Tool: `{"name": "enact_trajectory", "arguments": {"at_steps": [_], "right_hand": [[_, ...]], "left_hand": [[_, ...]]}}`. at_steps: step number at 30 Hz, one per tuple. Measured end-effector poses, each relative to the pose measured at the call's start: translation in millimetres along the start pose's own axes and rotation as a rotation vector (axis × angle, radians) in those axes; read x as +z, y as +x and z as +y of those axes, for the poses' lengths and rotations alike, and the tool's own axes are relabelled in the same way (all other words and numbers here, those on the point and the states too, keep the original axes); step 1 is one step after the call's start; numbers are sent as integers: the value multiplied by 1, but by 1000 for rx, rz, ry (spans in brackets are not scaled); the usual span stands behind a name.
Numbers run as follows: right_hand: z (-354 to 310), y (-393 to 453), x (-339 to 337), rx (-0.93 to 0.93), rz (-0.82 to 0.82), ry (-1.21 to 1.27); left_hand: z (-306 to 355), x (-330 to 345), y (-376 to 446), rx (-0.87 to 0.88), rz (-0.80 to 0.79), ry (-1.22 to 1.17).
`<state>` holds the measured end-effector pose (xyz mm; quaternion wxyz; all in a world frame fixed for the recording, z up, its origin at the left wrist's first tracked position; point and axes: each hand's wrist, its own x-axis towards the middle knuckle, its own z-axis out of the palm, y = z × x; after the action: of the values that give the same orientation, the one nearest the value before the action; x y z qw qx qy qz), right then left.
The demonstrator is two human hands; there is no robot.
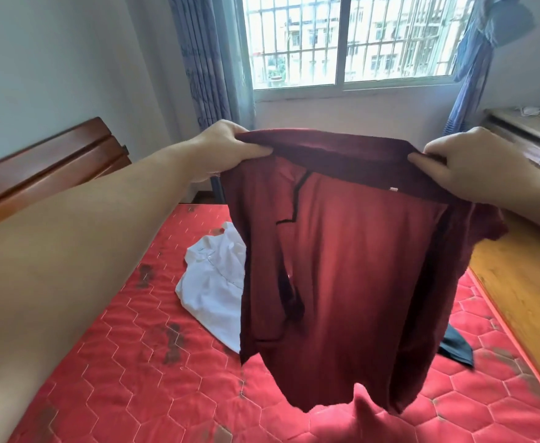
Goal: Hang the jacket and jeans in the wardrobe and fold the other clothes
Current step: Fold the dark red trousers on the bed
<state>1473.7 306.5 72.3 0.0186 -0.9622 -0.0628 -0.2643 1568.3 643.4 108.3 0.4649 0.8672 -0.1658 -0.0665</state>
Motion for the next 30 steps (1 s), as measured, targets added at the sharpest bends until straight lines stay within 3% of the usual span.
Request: {"name": "enact_trajectory", "arguments": {"at_steps": [5, 7, 10, 16, 24, 30], "right_hand": [[-8, 3, 3, 532, -171, 366], [-17, 3, 2, 726, -255, 653], [-32, 7, -4, 948, -242, 1093], [-48, 12, 0, 1042, -198, 1342], [-65, 8, 9, 1021, 49, 1345], [-63, 9, 8, 941, 62, 1361]], "left_hand": [[11, 18, -1, -118, -36, -117], [12, 25, 2, -140, -7, -148], [11, 35, 3, -146, -55, -208], [14, 66, 1, -39, -88, -373], [15, 105, -5, 169, -82, -310], [19, 126, -7, 178, -75, -366]]}}
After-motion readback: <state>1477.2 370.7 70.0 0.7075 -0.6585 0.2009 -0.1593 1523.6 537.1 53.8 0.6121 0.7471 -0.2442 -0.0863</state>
